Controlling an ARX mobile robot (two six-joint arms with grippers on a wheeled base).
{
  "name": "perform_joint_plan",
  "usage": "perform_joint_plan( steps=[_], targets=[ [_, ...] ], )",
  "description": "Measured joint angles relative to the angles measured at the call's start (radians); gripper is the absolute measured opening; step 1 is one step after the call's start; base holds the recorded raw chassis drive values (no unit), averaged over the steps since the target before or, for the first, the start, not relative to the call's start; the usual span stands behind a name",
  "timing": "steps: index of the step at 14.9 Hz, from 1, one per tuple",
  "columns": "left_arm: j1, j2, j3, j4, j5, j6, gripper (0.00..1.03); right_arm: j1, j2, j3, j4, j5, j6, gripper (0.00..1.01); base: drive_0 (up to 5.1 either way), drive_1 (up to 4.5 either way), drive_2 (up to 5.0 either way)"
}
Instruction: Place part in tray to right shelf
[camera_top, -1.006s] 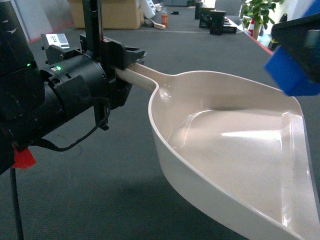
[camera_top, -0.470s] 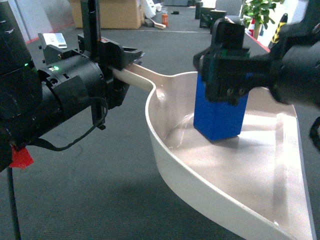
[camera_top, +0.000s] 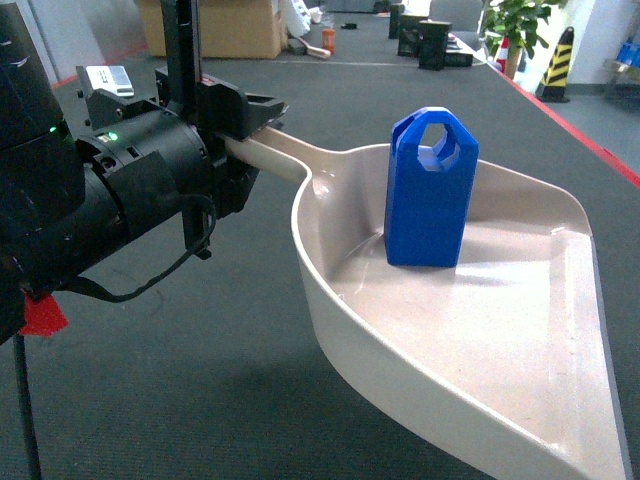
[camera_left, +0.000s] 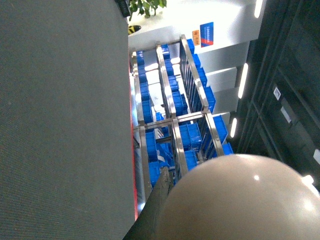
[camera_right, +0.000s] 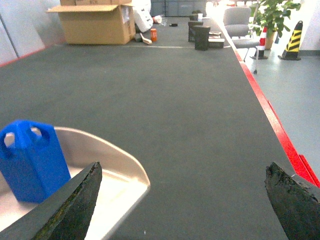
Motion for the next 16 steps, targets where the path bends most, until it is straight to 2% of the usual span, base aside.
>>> perform_joint_plan(
  steps=[2, 5, 11, 16],
  targets=[
    [0.000, 0.000, 0.000, 0.000, 0.000, 0.000, 0.12, -0.002, -0.035, -0.035, 0.000, -0.005, -0.028, 0.98, 0.0, 0.00, 0.0],
    [0.000, 0.000, 0.000, 0.000, 0.000, 0.000, 0.12, -0.002, -0.035, -0.034, 0.000, -0.004, -0.035, 0.98, 0.0, 0.00, 0.0],
    [0.002, 0.001, -0.002, 0.003, 0.000, 0.003, 0.12, 0.003, -0.035, -0.034, 0.000, -0.007, -0.042, 0.98, 4.5, -4.13, -0.4],
    [0.000, 0.001, -0.003, 0.000, 0.000, 0.006, 0.12, 0.003, -0.035, -0.034, 0.000, -0.007, -0.042, 0.98, 4.9, -2.52, -2.5]
  ],
)
